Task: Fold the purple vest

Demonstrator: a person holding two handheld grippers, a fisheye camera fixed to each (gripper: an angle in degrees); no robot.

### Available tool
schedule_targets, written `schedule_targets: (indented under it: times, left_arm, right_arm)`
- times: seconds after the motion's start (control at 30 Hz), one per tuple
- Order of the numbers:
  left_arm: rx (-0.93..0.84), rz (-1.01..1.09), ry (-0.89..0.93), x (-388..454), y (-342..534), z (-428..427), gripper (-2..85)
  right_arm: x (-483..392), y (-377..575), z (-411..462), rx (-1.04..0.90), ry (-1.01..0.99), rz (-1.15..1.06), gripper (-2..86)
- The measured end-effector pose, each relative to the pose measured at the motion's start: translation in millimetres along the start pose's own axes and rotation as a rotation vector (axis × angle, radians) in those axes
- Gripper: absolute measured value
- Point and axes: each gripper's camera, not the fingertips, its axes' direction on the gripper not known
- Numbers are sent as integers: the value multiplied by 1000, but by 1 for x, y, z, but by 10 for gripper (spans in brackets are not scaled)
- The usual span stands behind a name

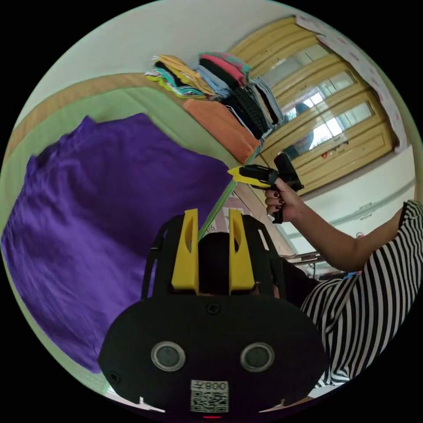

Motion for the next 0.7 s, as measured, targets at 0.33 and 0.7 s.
schedule_targets:
  times: [0.33,0.7]
  left_arm:
    - [-116,284,-254,93,-103,51,82]
    - [-25,195,-263,96,-100,47,11]
  right_arm:
    - [-43,-21,23,-76,-3,-152,4]
    - [19,-85,21,-35,36,-153,44]
